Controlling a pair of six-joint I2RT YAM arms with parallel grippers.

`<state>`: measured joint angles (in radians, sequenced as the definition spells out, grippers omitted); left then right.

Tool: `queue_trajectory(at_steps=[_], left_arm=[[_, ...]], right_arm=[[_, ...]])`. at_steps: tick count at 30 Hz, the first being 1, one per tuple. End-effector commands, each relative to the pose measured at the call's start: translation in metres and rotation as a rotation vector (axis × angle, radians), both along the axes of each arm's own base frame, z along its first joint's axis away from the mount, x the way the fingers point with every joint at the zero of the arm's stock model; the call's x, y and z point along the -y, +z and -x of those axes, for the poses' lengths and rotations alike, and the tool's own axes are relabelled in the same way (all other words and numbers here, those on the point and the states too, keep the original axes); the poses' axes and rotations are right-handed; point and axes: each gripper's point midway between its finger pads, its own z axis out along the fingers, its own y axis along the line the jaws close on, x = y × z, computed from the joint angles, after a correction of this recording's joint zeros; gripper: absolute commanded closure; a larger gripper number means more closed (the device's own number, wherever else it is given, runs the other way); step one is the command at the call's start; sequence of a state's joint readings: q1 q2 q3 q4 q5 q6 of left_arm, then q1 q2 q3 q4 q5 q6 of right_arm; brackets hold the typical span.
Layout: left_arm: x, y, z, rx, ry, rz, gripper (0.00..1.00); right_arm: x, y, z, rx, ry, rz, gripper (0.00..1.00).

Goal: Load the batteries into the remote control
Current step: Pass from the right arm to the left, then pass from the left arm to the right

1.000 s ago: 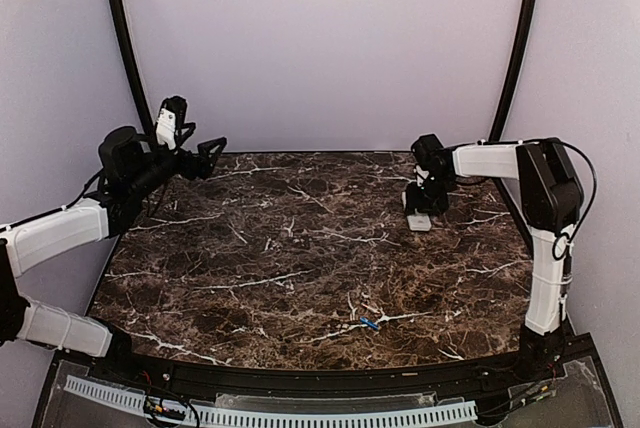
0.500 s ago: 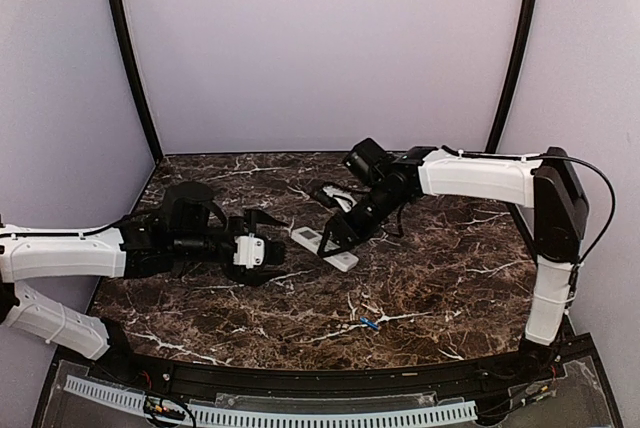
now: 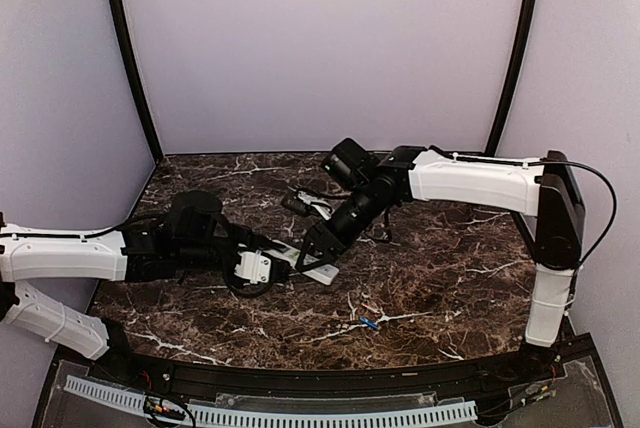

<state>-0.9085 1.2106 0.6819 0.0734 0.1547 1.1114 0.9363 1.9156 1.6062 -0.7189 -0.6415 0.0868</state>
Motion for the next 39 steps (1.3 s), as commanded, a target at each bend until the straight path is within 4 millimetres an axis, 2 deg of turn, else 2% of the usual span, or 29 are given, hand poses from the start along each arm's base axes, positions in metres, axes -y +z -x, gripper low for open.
queue_trajectory(at_steps=[1, 6, 9, 12, 15, 16, 19, 22, 25, 27, 28, 29, 32, 34, 39], left_arm=[[0.001, -0.002, 0.006, -0.016, -0.009, -0.017, 0.64], [0.009, 0.013, 0.006, 0.022, -0.012, 0.032, 0.82], [0.012, 0.021, 0.005, 0.029, -0.006, 0.059, 0.87], [0.013, 0.023, 0.005, 0.036, -0.008, 0.069, 0.97], [0.014, 0.028, 0.005, 0.035, -0.001, 0.098, 1.0], [0.014, 0.03, 0.004, 0.032, 0.005, 0.11, 1.0], [0.016, 0.047, 0.002, -0.019, 0.051, 0.179, 1.0], [0.019, 0.058, 0.004, -0.113, 0.079, 0.212, 1.0], [0.023, 0.069, 0.007, -0.279, 0.138, 0.243, 1.0], [0.025, 0.075, 0.014, -0.379, 0.153, 0.256, 1.0], [0.026, 0.077, 0.019, -0.417, 0.138, 0.265, 1.0], [0.026, 0.08, 0.022, -0.463, 0.149, 0.282, 1.0], [0.026, 0.09, 0.033, -0.556, 0.136, 0.333, 1.0], [0.025, 0.098, 0.039, -0.582, 0.12, 0.363, 1.0], [0.025, 0.11, 0.05, -0.623, 0.079, 0.397, 1.0]], right_arm=[[-0.004, 0.003, 0.009, -0.009, 0.048, -0.012, 0.85], [-0.007, 0.009, 0.012, -0.013, 0.073, -0.042, 0.85], [-0.007, 0.012, 0.013, -0.011, 0.082, -0.05, 0.86], [-0.008, 0.013, 0.014, -0.014, 0.087, -0.056, 0.87], [-0.007, 0.015, 0.015, -0.01, 0.092, -0.06, 0.85], [-0.007, 0.019, 0.015, -0.001, 0.095, -0.068, 0.81], [-0.002, 0.041, 0.01, 0.079, 0.082, -0.099, 0.46], [0.008, 0.077, -0.001, 0.255, 0.055, -0.157, 0.18], [0.019, 0.118, -0.007, 0.435, 0.015, -0.27, 0.03], [0.034, 0.141, -0.002, 0.531, -0.001, -0.34, 0.01], [0.037, 0.139, 0.0, 0.55, 0.008, -0.351, 0.01], [0.044, 0.148, 0.007, 0.577, 0.021, -0.38, 0.01], [0.055, 0.146, 0.022, 0.604, 0.074, -0.4, 0.01], [0.06, 0.144, 0.022, 0.613, 0.07, -0.374, 0.02], [0.06, 0.143, 0.031, 0.613, 0.105, -0.38, 0.07]])
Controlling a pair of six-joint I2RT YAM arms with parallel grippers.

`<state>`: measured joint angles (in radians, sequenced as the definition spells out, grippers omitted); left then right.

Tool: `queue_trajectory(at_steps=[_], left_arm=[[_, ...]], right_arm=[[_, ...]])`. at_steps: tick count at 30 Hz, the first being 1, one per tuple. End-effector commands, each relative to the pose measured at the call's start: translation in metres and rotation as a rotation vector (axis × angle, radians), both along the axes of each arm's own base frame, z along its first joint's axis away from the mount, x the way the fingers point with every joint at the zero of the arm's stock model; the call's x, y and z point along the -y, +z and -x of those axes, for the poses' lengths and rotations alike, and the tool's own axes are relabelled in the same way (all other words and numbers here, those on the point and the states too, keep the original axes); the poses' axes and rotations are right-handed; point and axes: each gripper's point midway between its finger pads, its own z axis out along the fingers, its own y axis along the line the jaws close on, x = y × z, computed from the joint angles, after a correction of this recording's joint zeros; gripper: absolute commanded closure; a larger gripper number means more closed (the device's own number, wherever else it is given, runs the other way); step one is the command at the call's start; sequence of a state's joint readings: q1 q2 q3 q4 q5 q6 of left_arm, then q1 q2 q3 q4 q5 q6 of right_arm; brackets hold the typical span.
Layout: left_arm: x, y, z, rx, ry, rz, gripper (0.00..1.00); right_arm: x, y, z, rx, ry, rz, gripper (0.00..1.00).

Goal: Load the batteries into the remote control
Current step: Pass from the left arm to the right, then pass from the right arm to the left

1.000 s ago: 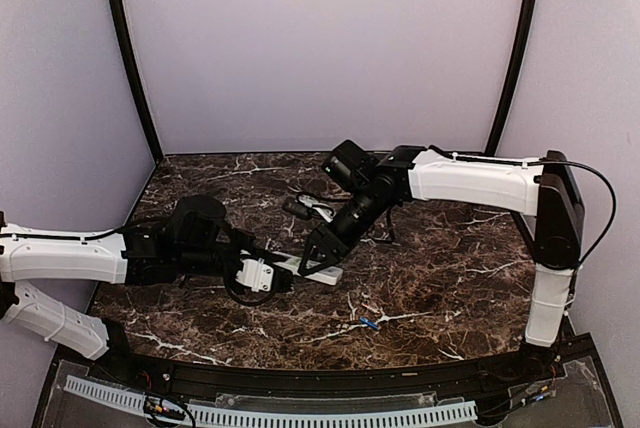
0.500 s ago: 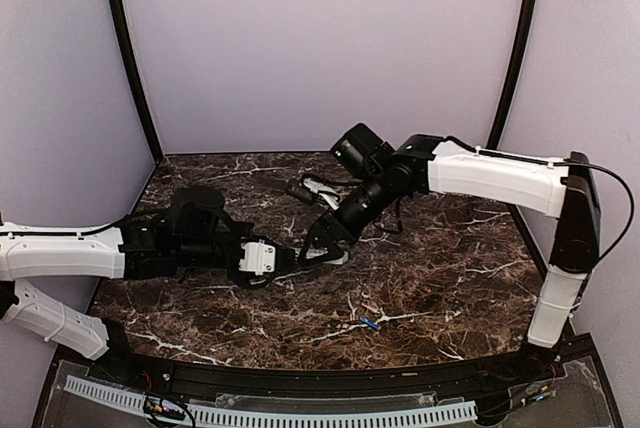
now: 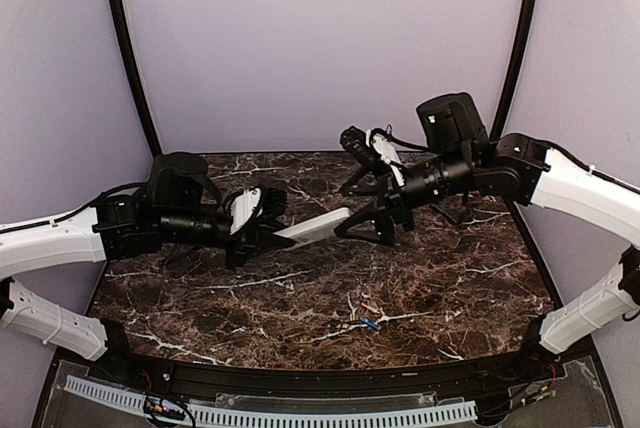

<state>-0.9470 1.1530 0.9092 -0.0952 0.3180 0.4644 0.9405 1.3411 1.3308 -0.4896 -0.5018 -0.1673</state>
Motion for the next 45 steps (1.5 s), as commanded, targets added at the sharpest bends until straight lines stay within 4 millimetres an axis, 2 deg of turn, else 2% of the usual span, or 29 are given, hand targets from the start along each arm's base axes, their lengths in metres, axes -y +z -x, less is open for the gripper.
queue_trajectory(at_steps=[1, 5, 9, 11, 18, 21, 22, 23, 24, 25, 26, 28, 31, 34, 37, 42, 44, 45], left_arm=[[-0.003, 0.018, 0.021, -0.09, -0.057, 0.075, 1.0], [-0.003, 0.016, 0.022, -0.096, -0.059, 0.076, 1.0], [-0.002, 0.016, 0.023, -0.108, -0.064, 0.076, 1.0], [-0.002, 0.017, 0.023, -0.112, -0.068, 0.082, 1.0], [-0.002, 0.018, 0.026, -0.122, -0.085, 0.085, 1.0], [-0.002, 0.017, 0.025, -0.116, -0.077, 0.083, 1.0], [-0.003, 0.017, 0.021, -0.103, -0.063, 0.081, 0.96], [-0.003, 0.017, 0.019, -0.093, -0.051, 0.083, 0.87], [-0.004, 0.017, 0.011, -0.068, -0.012, 0.085, 0.55], [-0.005, 0.018, 0.006, -0.05, 0.012, 0.089, 0.39], [-0.007, 0.022, -0.003, -0.015, 0.059, 0.1, 0.13], [-0.01, 0.029, -0.014, 0.054, 0.12, 0.118, 0.03], [-0.018, 0.039, -0.023, 0.185, 0.185, 0.136, 0.01], [-0.021, 0.044, -0.022, 0.325, 0.204, 0.154, 0.01], [-0.025, 0.036, -0.035, 0.345, 0.279, 0.119, 0.01], [-0.02, 0.03, -0.039, 0.402, 0.317, 0.081, 0.01], [-0.02, 0.026, -0.045, 0.411, 0.348, 0.059, 0.01], [-0.019, 0.024, -0.048, 0.41, 0.36, 0.052, 0.05]], right_arm=[[-0.006, -0.011, 0.009, 0.017, 0.051, 0.025, 0.09], [-0.011, -0.02, 0.012, 0.0, 0.065, 0.062, 0.2], [-0.021, -0.025, 0.014, -0.005, 0.082, 0.07, 0.45], [-0.024, -0.025, 0.014, -0.001, 0.08, 0.071, 0.56], [-0.025, -0.017, 0.015, 0.004, 0.077, 0.03, 0.86], [-0.024, -0.016, 0.015, -0.007, 0.064, 0.025, 0.93], [-0.024, -0.016, 0.013, -0.01, 0.051, 0.025, 0.96], [-0.025, -0.017, 0.011, -0.018, 0.037, 0.028, 0.99], [-0.026, -0.016, 0.008, -0.025, 0.019, 0.029, 1.0], [-0.026, -0.016, 0.005, -0.034, 0.001, 0.031, 1.0], [-0.027, -0.016, 0.003, -0.046, -0.013, 0.031, 1.0], [-0.031, -0.014, -0.002, -0.085, -0.045, 0.025, 1.0], [-0.039, -0.008, -0.011, -0.178, -0.109, 0.008, 1.0], [-0.048, -0.006, -0.017, -0.27, -0.14, -0.006, 1.0], [-0.056, -0.009, -0.026, -0.341, -0.192, -0.017, 1.0], [-0.065, -0.012, -0.041, -0.449, -0.285, -0.053, 1.0], [-0.068, -0.01, -0.042, -0.473, -0.286, -0.069, 1.0], [-0.07, -0.009, -0.041, -0.483, -0.272, -0.075, 1.0]])
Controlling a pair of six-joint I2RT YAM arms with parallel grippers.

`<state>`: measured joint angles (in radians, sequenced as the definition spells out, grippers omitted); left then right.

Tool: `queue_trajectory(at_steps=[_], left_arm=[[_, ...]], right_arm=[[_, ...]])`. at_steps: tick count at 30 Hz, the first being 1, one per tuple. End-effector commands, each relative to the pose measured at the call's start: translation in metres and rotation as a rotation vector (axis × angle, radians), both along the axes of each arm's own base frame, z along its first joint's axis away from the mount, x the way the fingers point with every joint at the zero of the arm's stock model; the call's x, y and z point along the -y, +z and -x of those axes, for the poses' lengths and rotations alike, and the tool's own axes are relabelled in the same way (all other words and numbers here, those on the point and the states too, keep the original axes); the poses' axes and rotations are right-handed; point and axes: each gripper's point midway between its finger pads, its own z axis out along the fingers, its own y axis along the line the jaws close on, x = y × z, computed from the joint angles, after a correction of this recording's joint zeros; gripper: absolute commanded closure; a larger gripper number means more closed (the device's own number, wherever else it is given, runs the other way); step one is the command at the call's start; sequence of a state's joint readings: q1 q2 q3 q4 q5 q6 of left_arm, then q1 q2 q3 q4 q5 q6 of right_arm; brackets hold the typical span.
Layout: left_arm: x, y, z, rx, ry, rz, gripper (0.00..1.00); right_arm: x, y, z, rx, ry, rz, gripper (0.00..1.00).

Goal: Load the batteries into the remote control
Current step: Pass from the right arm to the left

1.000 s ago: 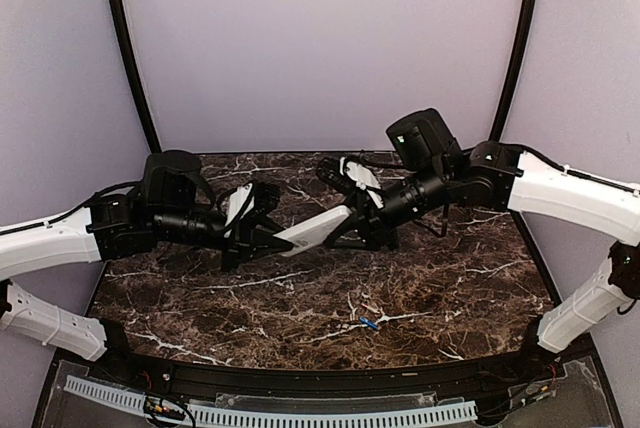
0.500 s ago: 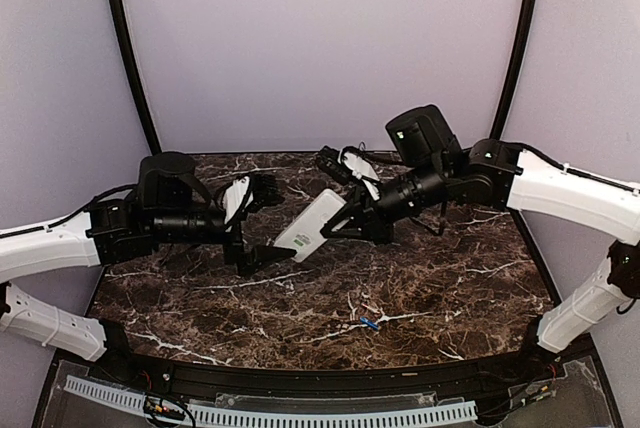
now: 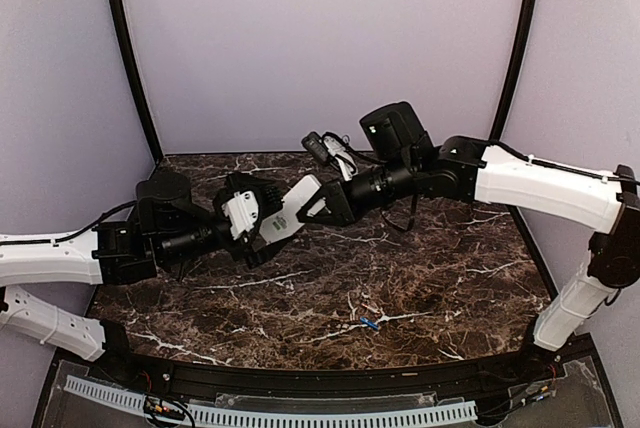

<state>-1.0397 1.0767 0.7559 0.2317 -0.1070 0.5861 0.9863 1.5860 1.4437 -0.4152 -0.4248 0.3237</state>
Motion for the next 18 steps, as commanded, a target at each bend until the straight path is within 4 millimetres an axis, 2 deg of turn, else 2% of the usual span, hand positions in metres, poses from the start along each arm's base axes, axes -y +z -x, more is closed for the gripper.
queue_trajectory(at_steps=[1, 5, 12, 14, 15, 16, 18], left_arm=[[-0.006, -0.002, -0.019, 0.058, 0.121, -0.025, 0.07], [-0.003, -0.007, -0.025, 0.045, 0.144, -0.047, 0.21], [-0.002, -0.013, -0.02, 0.019, 0.124, -0.032, 0.26], [-0.003, -0.013, -0.02, 0.018, 0.126, -0.037, 0.34], [-0.003, -0.012, -0.02, 0.013, 0.127, -0.036, 0.43], [-0.003, -0.011, -0.02, 0.009, 0.126, -0.033, 0.48], [-0.003, -0.008, -0.018, 0.004, 0.118, -0.019, 0.66]], right_arm=[[-0.015, 0.032, -0.009, -0.043, -0.036, -0.127, 1.0], [-0.02, 0.029, -0.004, -0.084, -0.005, -0.141, 1.0], [-0.021, 0.036, -0.002, -0.095, 0.004, -0.182, 1.0], [-0.02, 0.035, -0.002, -0.096, 0.007, -0.178, 1.0], [-0.019, 0.033, -0.003, -0.097, 0.004, -0.174, 1.0], [-0.018, 0.032, -0.004, -0.1, 0.002, -0.17, 1.0], [-0.015, 0.03, -0.006, -0.105, -0.003, -0.172, 1.0]])
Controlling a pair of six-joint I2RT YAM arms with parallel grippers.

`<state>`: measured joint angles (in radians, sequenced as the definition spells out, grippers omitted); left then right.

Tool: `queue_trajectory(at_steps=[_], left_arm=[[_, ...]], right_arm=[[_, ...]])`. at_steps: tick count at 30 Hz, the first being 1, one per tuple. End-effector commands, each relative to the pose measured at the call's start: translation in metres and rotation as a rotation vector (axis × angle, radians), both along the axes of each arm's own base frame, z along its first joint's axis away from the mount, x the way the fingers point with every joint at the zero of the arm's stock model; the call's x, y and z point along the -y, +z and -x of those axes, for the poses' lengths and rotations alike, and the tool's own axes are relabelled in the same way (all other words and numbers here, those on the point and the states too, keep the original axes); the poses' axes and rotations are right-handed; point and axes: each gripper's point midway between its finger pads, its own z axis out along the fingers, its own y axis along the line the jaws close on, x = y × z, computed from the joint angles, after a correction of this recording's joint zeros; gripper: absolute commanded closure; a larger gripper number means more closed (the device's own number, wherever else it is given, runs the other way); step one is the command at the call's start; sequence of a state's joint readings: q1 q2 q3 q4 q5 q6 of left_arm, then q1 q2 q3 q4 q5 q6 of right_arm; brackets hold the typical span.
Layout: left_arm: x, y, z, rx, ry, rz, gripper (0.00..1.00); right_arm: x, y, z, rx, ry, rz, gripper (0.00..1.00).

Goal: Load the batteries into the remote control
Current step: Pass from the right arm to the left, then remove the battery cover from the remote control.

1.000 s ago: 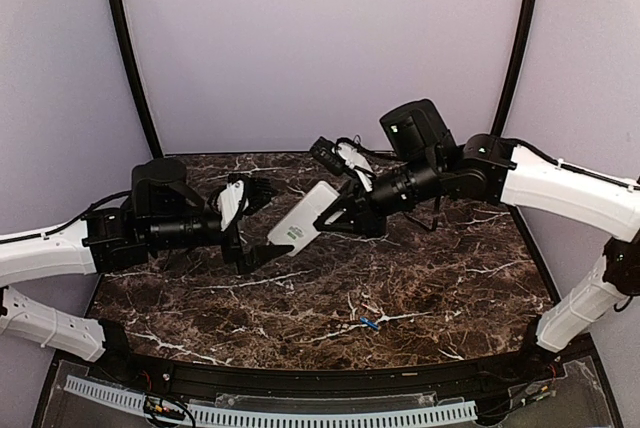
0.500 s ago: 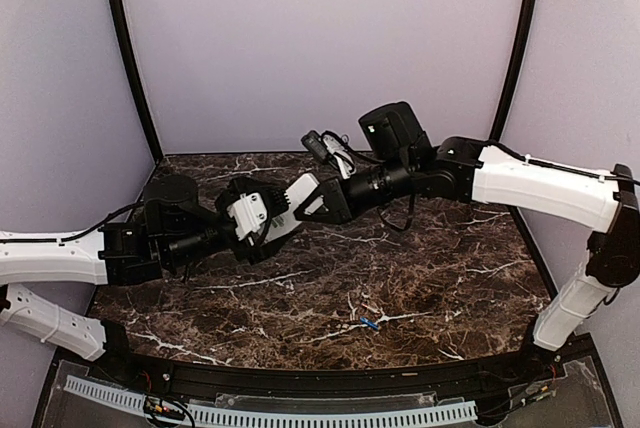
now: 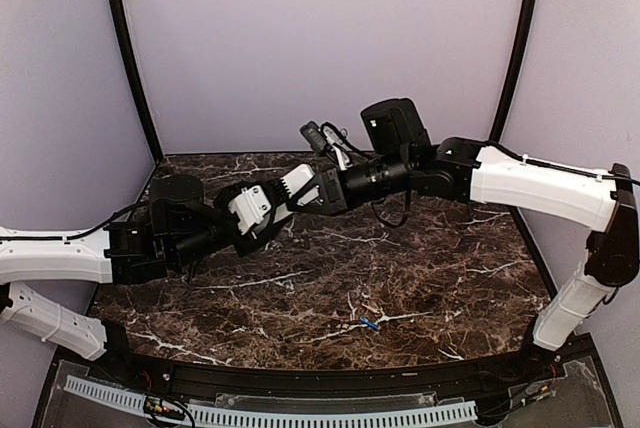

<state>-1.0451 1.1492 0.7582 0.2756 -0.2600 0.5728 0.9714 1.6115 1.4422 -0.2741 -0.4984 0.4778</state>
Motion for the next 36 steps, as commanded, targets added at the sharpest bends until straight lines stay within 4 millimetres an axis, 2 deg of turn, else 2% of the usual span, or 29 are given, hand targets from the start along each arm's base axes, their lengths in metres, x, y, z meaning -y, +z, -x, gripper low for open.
queue_trajectory(at_steps=[1, 2, 3, 4, 7, 8, 10, 11, 13, 17, 21, 23, 28, 33, 36], left_arm=[[0.0, 0.008, 0.008, -0.001, -0.032, 0.019, 0.71], [0.0, 0.011, 0.009, 0.0, -0.036, 0.025, 0.81], [0.0, 0.011, 0.011, -0.005, -0.041, 0.027, 0.87], [0.0, 0.013, 0.012, -0.006, -0.049, 0.032, 0.96], [0.0, 0.009, 0.016, -0.022, -0.069, 0.016, 1.0], [0.0, 0.009, 0.017, -0.026, -0.076, 0.011, 1.0], [0.0, 0.002, 0.018, -0.044, -0.079, -0.018, 1.0], [0.0, 0.001, 0.018, -0.046, -0.08, -0.022, 1.0], [-0.001, 0.001, 0.018, -0.047, -0.077, -0.027, 1.0], [0.002, 0.001, 0.018, -0.054, -0.083, -0.021, 1.0], [0.001, 0.0, 0.015, -0.062, -0.06, -0.016, 1.0], [-0.001, 0.003, 0.014, -0.057, -0.052, -0.005, 1.0], [-0.001, 0.003, 0.013, -0.064, -0.043, 0.0, 1.0], [-0.004, 0.002, 0.012, -0.06, -0.04, -0.01, 1.0], [-0.004, -0.002, 0.011, -0.062, -0.037, -0.022, 1.0]], right_arm=[[0.003, 0.013, -0.001, 0.003, 0.012, -0.056, 1.0], [0.004, 0.013, -0.001, 0.007, 0.013, -0.058, 1.0], [0.004, 0.012, 0.0, 0.015, 0.018, -0.054, 1.0], [0.006, 0.013, 0.0, 0.025, 0.023, -0.049, 0.95], [0.013, 0.011, -0.005, 0.079, -0.01, -0.01, 0.57], [0.016, 0.01, -0.009, 0.098, -0.032, 0.006, 0.47], [0.022, 0.011, -0.016, 0.139, -0.075, 0.028, 0.38], [0.023, 0.01, -0.02, 0.152, -0.093, 0.041, 0.3], [0.022, 0.005, -0.024, 0.162, -0.101, 0.058, 0.28], [0.015, -0.003, -0.023, 0.154, -0.077, 0.068, 0.31], [0.008, -0.003, -0.016, 0.137, -0.014, 0.052, 0.48], [0.008, -0.005, -0.013, 0.126, 0.0, 0.053, 0.52], [0.012, -0.014, -0.016, 0.112, -0.015, 0.093, 0.84], [0.025, -0.016, -0.018, 0.121, -0.032, 0.114, 0.92], [0.035, -0.015, -0.022, 0.12, -0.049, 0.119, 0.9]])
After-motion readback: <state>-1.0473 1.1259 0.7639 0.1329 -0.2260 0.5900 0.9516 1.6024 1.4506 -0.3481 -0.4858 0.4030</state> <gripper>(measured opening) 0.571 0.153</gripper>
